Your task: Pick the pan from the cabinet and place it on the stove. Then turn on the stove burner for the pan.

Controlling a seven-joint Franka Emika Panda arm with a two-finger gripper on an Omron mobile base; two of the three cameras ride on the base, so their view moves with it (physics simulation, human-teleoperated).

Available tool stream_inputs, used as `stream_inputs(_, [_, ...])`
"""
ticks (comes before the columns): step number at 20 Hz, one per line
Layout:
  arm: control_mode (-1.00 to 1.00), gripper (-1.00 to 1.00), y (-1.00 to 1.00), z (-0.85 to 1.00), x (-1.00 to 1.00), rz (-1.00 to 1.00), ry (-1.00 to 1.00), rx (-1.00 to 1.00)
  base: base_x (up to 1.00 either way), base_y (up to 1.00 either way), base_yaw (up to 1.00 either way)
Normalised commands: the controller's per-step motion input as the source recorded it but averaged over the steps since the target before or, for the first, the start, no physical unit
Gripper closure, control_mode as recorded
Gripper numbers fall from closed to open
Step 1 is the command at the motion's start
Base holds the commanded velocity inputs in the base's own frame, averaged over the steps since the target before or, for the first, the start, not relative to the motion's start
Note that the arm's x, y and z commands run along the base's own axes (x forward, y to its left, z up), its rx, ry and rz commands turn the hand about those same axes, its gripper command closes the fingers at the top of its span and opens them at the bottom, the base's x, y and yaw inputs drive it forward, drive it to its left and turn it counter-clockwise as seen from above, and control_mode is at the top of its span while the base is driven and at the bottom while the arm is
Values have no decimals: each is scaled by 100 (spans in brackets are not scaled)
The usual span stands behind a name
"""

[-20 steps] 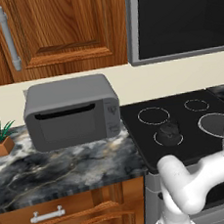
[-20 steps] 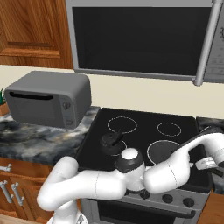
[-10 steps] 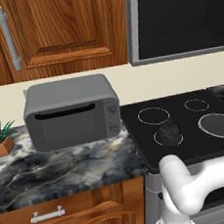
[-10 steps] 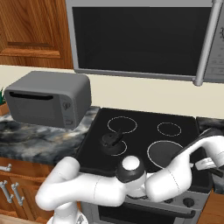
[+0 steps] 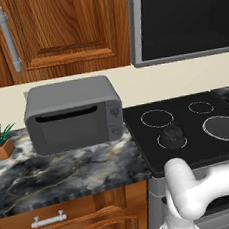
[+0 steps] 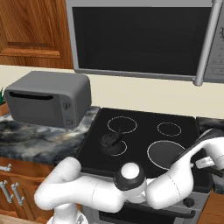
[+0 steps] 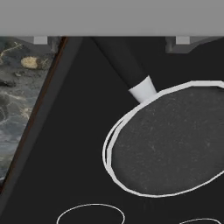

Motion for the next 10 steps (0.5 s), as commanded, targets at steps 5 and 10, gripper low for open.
stream_inputs(5, [-100, -100, 6, 45, -32, 0, -13, 0, 0, 0, 0])
stream_inputs(10, [-100, -100, 40, 9, -47, -2, -6, 0, 0, 0, 0])
